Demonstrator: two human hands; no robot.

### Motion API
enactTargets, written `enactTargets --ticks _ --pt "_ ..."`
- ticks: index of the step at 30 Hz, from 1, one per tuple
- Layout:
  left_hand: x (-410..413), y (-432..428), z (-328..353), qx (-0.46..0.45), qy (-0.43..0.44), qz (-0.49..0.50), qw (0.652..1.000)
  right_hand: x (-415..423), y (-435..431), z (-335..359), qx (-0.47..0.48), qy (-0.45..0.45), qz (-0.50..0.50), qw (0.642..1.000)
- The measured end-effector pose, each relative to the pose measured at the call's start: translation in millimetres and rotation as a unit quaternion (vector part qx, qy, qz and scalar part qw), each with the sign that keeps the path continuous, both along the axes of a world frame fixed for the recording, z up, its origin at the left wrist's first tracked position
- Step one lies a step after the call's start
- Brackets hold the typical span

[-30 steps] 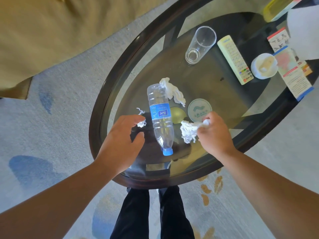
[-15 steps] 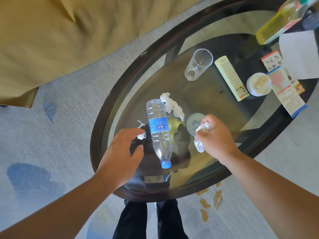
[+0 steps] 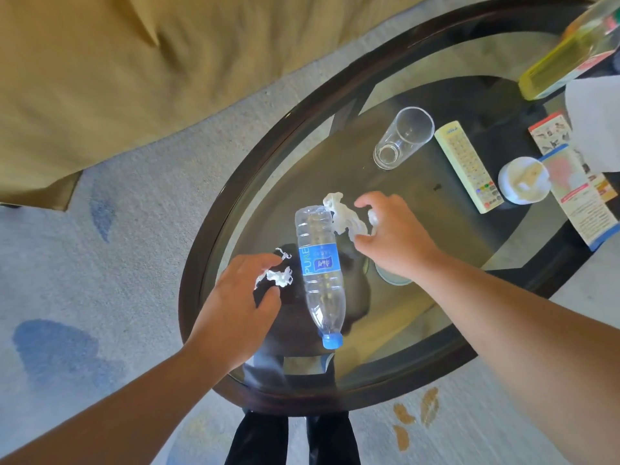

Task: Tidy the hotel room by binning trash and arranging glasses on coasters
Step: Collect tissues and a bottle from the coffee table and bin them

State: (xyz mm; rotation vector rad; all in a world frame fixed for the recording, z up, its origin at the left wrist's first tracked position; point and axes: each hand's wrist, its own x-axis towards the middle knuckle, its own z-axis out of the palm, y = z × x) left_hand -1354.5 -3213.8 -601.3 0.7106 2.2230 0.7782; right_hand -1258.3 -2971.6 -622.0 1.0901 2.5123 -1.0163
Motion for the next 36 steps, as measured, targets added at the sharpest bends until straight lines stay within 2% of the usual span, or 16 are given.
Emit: enactTargets --ticks 6,11,17,22,29,32,36 --pt "-10 -1 -15 0.008 -0.015 0.001 1.000 -24 9 -27 0.071 -0.071 0.099 0.990" --pt "-17 -7 -32 -0.004 -0.015 0.008 1.000 -39 10 -53 0.084 -0.098 0.129 0.983" --pt "-20 -12 -44 -0.016 -0.015 0.013 1.000 -41 9 -69 0.100 -0.062 0.095 0.988" --pt "-19 -11 -40 -0.011 -0.013 0.010 1.000 -26 18 -53 0.094 -0.045 0.038 0.994" --pt "-15 -8 -26 -0.007 0.001 0.016 1.000 -5 15 -10 0.024 0.040 -0.030 0.998" --pt "-10 -7 -17 0.006 0.009 0.019 1.000 0 5 8 0.025 0.032 -0.039 0.998" --pt "-1 -6 -9 0.009 0.018 0.012 1.000 8 -12 29 -0.020 0.028 -0.045 0.998"
